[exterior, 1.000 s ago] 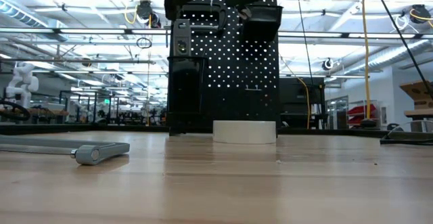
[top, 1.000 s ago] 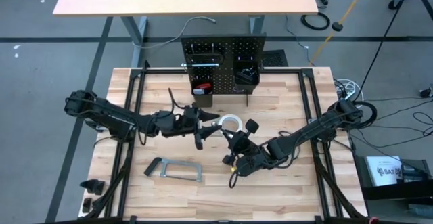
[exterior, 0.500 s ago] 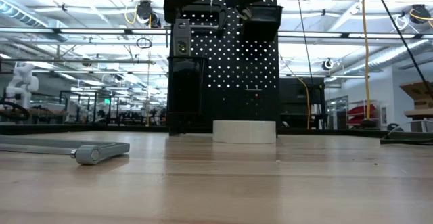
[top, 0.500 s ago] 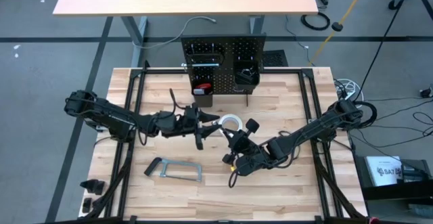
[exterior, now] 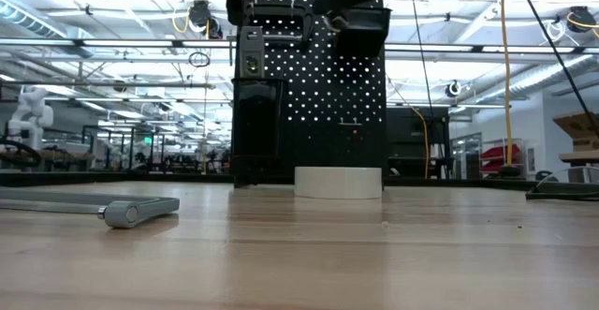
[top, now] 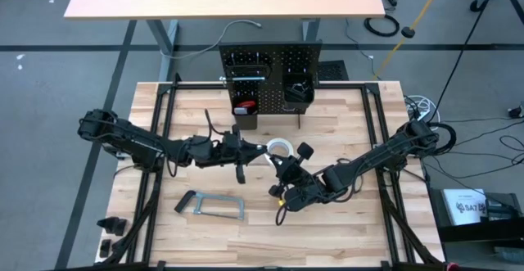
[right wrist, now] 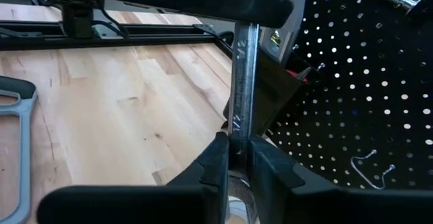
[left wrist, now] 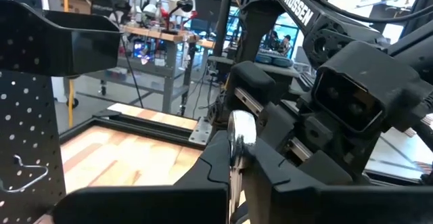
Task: Hang tools onto peg board
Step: Put the silver wrench into the left black tool bin
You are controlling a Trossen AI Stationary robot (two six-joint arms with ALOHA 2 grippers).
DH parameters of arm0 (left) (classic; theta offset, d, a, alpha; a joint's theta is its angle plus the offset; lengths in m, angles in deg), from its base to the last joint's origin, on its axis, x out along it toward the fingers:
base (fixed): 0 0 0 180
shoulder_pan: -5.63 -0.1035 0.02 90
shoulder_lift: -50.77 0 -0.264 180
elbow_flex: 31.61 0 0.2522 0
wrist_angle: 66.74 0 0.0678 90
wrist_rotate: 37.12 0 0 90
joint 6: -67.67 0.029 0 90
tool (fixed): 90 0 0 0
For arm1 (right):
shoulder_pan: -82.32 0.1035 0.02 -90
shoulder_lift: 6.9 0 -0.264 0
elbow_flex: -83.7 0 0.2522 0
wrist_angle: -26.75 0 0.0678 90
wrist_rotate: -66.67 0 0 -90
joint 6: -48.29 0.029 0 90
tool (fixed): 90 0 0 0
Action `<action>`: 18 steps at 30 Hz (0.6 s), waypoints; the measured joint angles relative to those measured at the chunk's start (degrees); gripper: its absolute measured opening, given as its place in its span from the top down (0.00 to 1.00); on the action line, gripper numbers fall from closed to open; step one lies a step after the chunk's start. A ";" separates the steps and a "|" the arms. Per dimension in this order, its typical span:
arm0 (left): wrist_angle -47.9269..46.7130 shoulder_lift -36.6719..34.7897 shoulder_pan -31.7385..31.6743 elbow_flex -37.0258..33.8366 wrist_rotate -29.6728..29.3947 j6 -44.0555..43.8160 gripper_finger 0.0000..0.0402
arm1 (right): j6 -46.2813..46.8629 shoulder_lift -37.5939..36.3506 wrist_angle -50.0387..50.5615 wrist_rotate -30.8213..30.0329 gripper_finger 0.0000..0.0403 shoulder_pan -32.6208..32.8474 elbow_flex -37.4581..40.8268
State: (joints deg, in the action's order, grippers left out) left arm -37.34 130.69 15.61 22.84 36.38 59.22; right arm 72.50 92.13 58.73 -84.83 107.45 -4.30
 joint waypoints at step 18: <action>-8.26 -7.11 -1.05 0.00 -5.62 9.08 0.97 | 6.99 -3.22 8.32 -1.99 0.49 3.86 0.00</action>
State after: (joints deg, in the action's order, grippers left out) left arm -45.60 123.58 14.56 22.84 30.76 68.30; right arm 79.48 88.90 67.05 -86.83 111.31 -4.30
